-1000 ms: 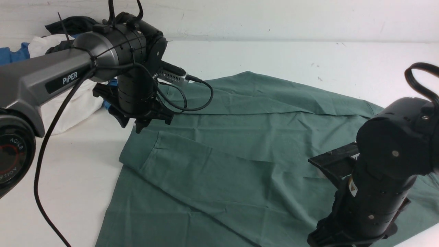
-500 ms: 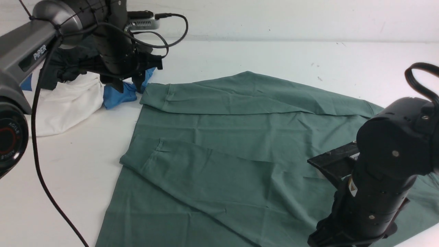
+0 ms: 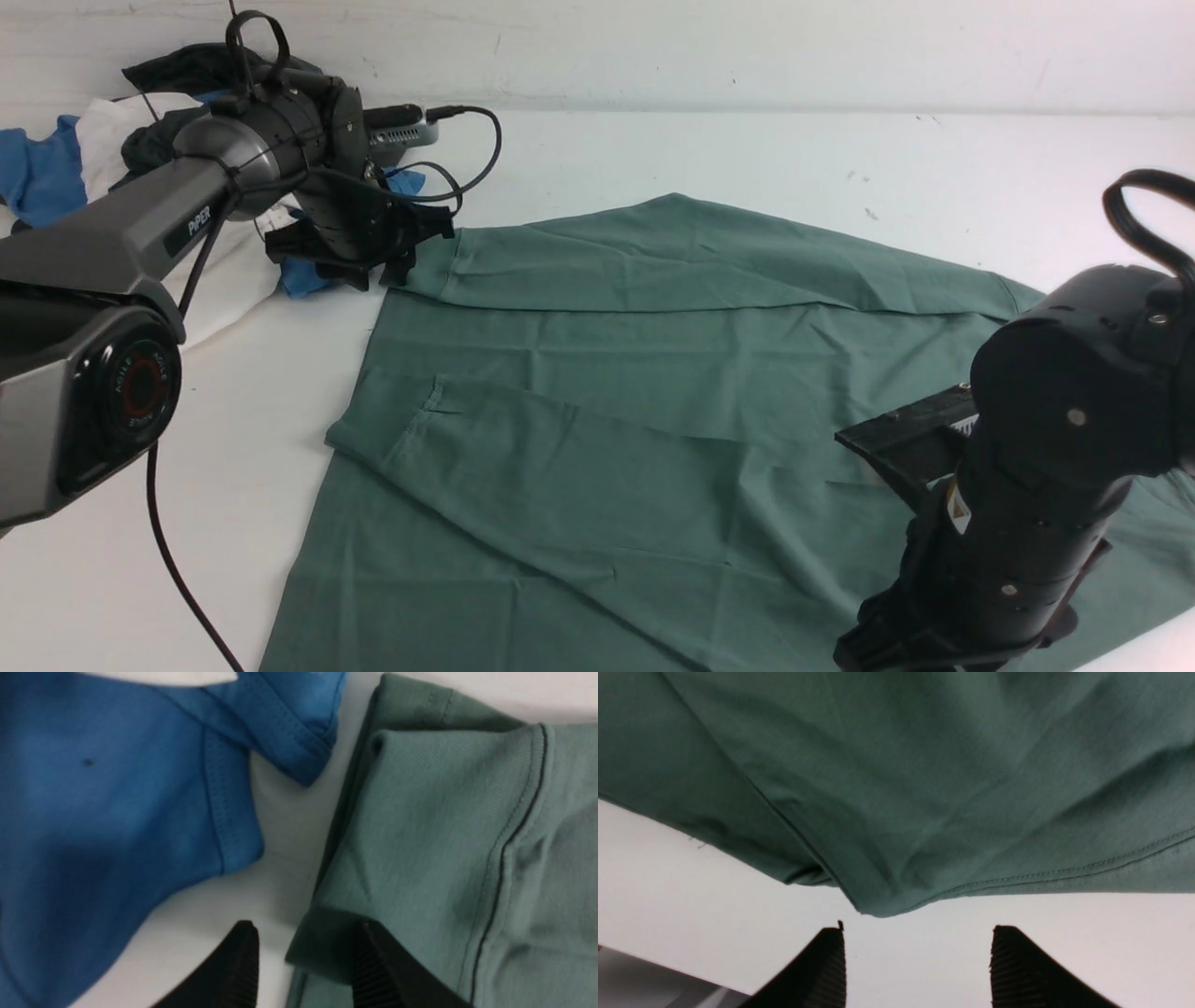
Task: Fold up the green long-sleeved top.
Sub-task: Use the left arm to clamp the cuff farthest from it
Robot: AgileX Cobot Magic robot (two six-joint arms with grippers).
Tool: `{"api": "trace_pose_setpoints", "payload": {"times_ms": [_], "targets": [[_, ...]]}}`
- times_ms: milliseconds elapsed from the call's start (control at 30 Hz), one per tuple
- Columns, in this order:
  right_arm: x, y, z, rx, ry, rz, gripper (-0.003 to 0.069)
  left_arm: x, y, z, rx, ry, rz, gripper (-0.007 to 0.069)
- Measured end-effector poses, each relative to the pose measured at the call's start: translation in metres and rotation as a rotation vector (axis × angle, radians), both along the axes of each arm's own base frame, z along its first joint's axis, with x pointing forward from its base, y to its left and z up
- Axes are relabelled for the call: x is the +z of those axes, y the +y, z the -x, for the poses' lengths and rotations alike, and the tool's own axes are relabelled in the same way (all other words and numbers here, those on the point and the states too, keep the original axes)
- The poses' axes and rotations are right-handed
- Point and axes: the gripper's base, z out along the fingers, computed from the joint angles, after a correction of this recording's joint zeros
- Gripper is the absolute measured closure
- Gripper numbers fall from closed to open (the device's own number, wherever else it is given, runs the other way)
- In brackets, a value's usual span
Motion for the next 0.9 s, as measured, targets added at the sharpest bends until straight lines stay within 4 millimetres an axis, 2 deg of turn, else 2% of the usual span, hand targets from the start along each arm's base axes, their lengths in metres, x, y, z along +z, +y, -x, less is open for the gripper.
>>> {"api": "trace_pose_setpoints", "payload": {"times_ms": [233, 333, 467, 633, 733, 900], "targets": [[0.000, 0.001, -0.002, 0.000, -0.021, -0.015, 0.0260, 0.001, -0.001, -0.007, -0.003, -0.075, 0.013, 0.0356], [0.000, 0.002, -0.002, 0.000, -0.026, -0.019, 0.0260, -0.001, -0.002, -0.007, -0.003, -0.078, 0.018, 0.0356], [0.000, 0.002, -0.003, 0.000, -0.028, -0.020, 0.0260, -0.013, -0.003, -0.008, 0.003, -0.053, 0.033, 0.0356], [0.000, 0.002, -0.002, -0.002, -0.026, -0.022, 0.0260, -0.012, -0.004, -0.008, 0.006, -0.054, 0.044, 0.0368], [0.000, 0.003, -0.002, -0.005, -0.022, -0.028, 0.0260, -0.008, -0.004, -0.009, 0.005, -0.042, 0.037, 0.0436], [0.000, 0.004, -0.001, -0.012, -0.014, -0.039, 0.0260, 0.012, -0.002, -0.011, -0.001, -0.050, 0.011, 0.0579]]}}
